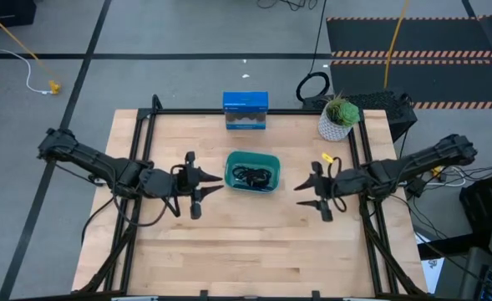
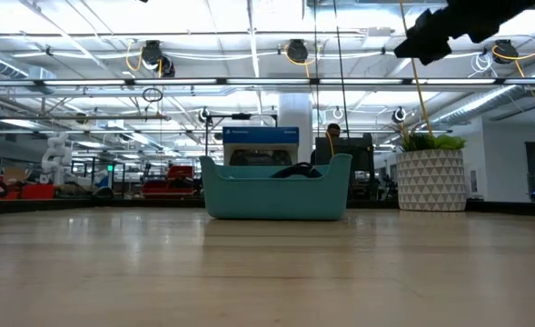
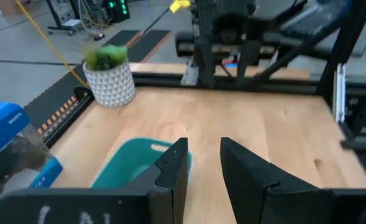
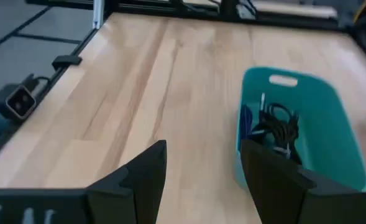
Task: Pick and place USB-C Cables
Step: Return to Home Position
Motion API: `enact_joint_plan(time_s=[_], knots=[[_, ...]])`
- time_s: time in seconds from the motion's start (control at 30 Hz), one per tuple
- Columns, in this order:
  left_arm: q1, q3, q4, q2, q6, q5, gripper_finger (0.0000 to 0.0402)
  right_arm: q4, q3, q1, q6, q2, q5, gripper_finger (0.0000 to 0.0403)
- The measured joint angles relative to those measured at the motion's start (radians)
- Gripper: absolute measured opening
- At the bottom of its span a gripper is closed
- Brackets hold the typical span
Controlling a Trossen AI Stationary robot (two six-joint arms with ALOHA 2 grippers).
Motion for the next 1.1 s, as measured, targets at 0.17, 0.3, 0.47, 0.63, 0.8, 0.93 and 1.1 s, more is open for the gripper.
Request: enact_joint_plan(time_s=[0.17, 0.3, 0.47, 0.63, 0.8, 0.93, 1.1], knots=[[-0.016, -0.025, 0.043, 0.007, 0.005, -0.029, 0.0097, 0.009, -0.020, 0.012, -0.065, -0.044, 0.000, 0.0186], [-0.038, -0.082, 0.111, 0.014, 0.021, -0.040, 0.0097, 0.019, -0.032, 0.016, -0.138, -0.055, -0.001, 0.0148], [-0.055, -0.160, 0.238, 0.013, 0.037, -0.041, 0.0097, 0.111, -0.097, 0.016, -0.220, -0.070, -0.003, 0.0080], [-0.060, -0.232, 0.354, 0.012, 0.083, -0.041, 0.0097, 0.226, -0.185, 0.016, -0.290, -0.095, -0.004, 0.0015], [-0.059, -0.297, 0.450, 0.012, 0.139, -0.041, 0.0097, 0.273, -0.261, 0.016, -0.307, -0.148, -0.007, 0.0009], [-0.043, -0.346, 0.490, 0.012, 0.175, -0.040, 0.0097, 0.335, -0.331, 0.016, -0.317, -0.196, -0.024, 0.0006], [0.034, -0.426, 0.579, 0.012, 0.191, 0.047, 0.0084, 0.418, -0.415, 0.013, -0.337, -0.245, -0.035, 0.0001]])
